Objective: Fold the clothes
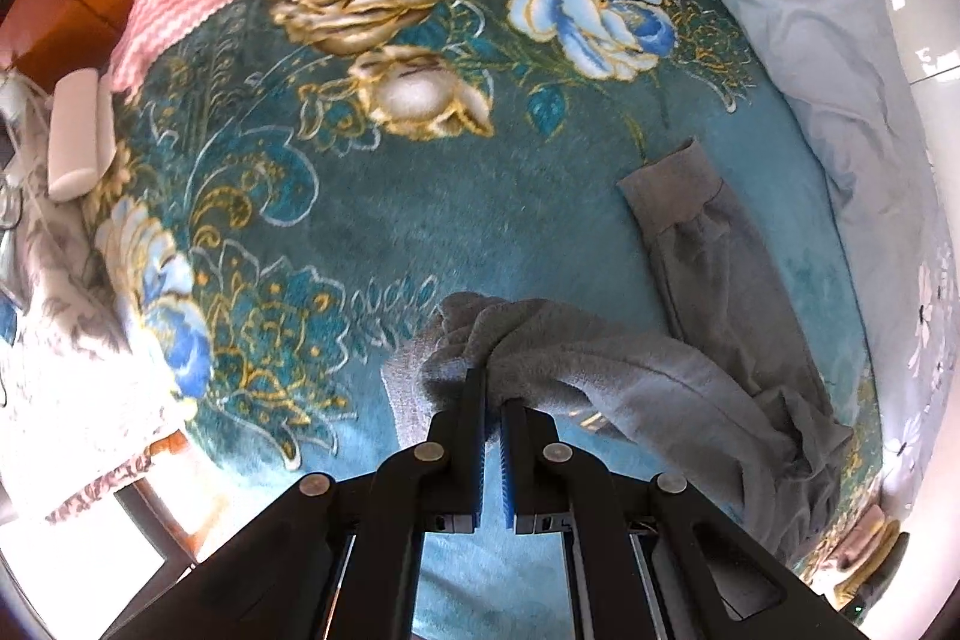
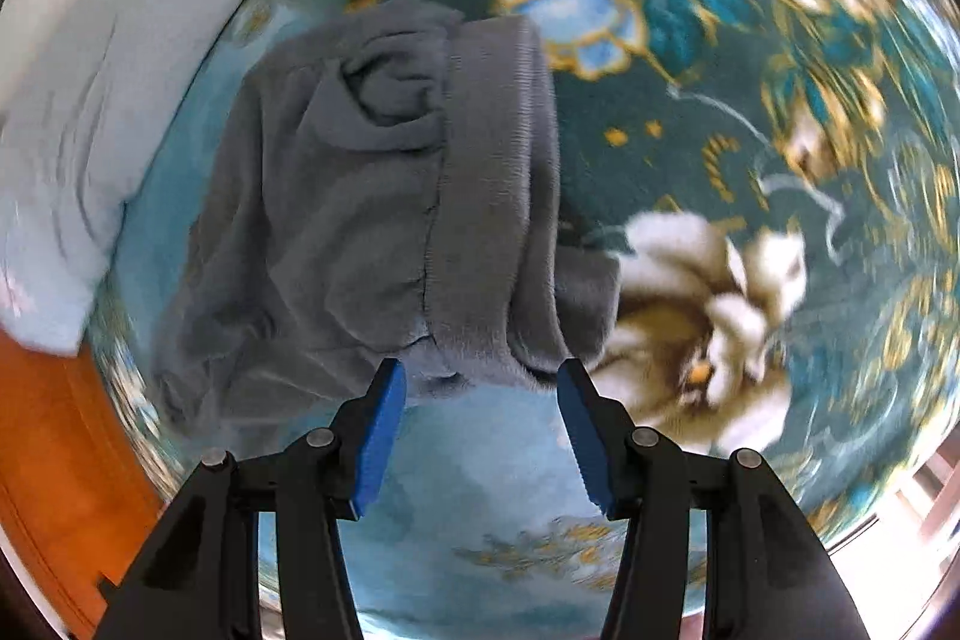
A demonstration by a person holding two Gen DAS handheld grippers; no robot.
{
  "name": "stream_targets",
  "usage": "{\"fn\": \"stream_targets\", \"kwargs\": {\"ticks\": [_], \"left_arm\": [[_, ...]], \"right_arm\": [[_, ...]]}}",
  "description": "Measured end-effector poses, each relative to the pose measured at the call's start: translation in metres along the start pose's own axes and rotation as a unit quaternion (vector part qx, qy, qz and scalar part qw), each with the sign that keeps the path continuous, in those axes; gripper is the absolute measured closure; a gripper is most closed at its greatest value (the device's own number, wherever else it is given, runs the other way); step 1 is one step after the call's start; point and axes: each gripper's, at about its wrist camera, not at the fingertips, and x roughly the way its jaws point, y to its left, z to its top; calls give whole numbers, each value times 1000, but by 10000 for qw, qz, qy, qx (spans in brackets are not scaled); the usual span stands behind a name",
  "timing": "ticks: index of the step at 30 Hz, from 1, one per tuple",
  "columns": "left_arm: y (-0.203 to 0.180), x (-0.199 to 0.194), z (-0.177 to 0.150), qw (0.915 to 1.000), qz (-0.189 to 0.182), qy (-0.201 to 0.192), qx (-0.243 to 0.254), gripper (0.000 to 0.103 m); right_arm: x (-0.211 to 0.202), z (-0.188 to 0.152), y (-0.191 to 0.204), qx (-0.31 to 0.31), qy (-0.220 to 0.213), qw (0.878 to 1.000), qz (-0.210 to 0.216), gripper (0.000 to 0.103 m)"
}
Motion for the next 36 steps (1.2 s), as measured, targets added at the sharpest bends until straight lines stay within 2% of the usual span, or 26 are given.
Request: {"fn": "stream_targets", "kwargs": {"ticks": [2, 6, 10, 12, 13, 14, 17, 21, 25, 28, 30, 31, 36], "left_arm": [[1, -1, -6, 10000, -8, -17, -73, 99], [-2, -2, -14, 9999, 4, -53, -113, 99], [-10, -2, -23, 10000, 29, -70, -46, 99], [-12, -3, -26, 9999, 62, -109, -48, 99], [-13, -5, -28, 9998, 73, -172, -94, 99], [-13, -7, -29, 9996, 82, -237, -139, 99], [-15, -19, -32, 9986, 82, -491, -174, 99], [-20, -40, -40, 9971, 95, -731, 176, 99], [-3, -59, -59, 9973, 122, -667, 286, 99], [12, -78, -61, 9962, 156, -795, 317, 99], [16, -81, -49, 9949, 397, -815, 451, 99], [16, -73, -40, 9955, 455, -703, 452, 99], [3, -2, -15, 9977, 654, 61, 144, 99]], "right_arm": [[2, 7, 0, -214, -16, 9997, -106, 49], [15, 15, 0, -512, 262, 9983, 22, 49], [20, 6, 8, -884, 332, 9955, 45, 51], [20, -3, 12, -1083, 280, 9937, 31, 64], [20, -6, 14, -1175, 264, 9927, -11, 79], [21, -8, 15, -1261, 265, 9916, -117, 90], [12, -8, 19, -1438, 184, 9894, -102, 94], [-30, -1, 15, -1252, -106, 9913, 399, 95], [-79, 4, -8, -996, -282, 9910, 847, 96], [-128, 6, -21, -868, -590, 9872, 1200, 96], [-150, 9, -28, -815, -823, 9872, 1100, 96], [-156, 13, -31, -799, -908, 9877, 995, 96], [-113, 44, -47, -381, -558, 9977, 73, 96]]}}
